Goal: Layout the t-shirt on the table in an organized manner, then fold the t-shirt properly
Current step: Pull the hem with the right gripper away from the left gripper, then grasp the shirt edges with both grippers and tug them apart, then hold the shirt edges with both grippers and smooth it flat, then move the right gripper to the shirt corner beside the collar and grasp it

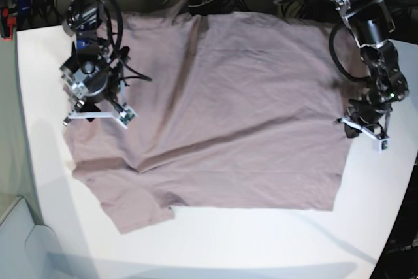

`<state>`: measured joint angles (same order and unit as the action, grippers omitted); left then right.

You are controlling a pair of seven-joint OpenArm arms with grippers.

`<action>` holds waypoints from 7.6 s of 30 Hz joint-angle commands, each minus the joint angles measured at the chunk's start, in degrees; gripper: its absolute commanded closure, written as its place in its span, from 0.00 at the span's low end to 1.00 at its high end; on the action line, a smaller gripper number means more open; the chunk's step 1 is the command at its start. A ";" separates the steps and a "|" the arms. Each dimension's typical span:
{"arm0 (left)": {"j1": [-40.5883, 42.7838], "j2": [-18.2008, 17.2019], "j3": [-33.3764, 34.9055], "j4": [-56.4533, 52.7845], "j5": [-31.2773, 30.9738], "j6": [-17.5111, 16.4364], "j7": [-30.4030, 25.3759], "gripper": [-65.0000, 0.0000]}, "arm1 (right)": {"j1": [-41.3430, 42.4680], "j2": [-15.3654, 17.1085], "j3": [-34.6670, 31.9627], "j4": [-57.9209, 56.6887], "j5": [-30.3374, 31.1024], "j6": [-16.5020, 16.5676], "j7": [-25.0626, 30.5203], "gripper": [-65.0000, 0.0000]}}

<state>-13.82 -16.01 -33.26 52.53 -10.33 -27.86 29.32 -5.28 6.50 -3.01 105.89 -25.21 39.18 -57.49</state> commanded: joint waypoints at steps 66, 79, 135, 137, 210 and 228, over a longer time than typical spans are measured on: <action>-6.53 -1.62 5.78 -1.41 -0.27 0.21 -5.37 1.00 | -6.11 -1.54 0.41 -5.45 -0.24 -0.28 -1.54 0.80; -3.36 0.49 5.61 16.08 -0.35 0.21 3.51 1.00 | -8.74 1.81 0.50 10.03 -0.33 -0.28 -6.90 0.80; 2.09 5.33 5.26 17.84 -0.18 0.21 7.56 1.00 | 16.40 2.07 0.15 -11.16 0.55 -3.79 7.08 0.80; 2.70 5.42 5.26 17.31 0.09 0.21 7.56 1.00 | 12.00 1.63 0.15 -7.64 0.55 -3.79 6.64 0.80; 28.46 4.19 -16.37 39.38 -1.41 -12.14 17.23 0.24 | -21.05 -7.34 25.12 7.74 0.82 -3.62 17.63 0.80; 29.25 9.11 -18.31 33.49 -1.58 -12.14 17.14 0.23 | -23.95 -7.34 28.90 7.83 6.62 -3.62 17.71 0.80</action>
<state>15.20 -6.52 -51.37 85.93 -12.23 -40.10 45.54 -28.97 -1.13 25.56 112.62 -18.98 35.97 -40.42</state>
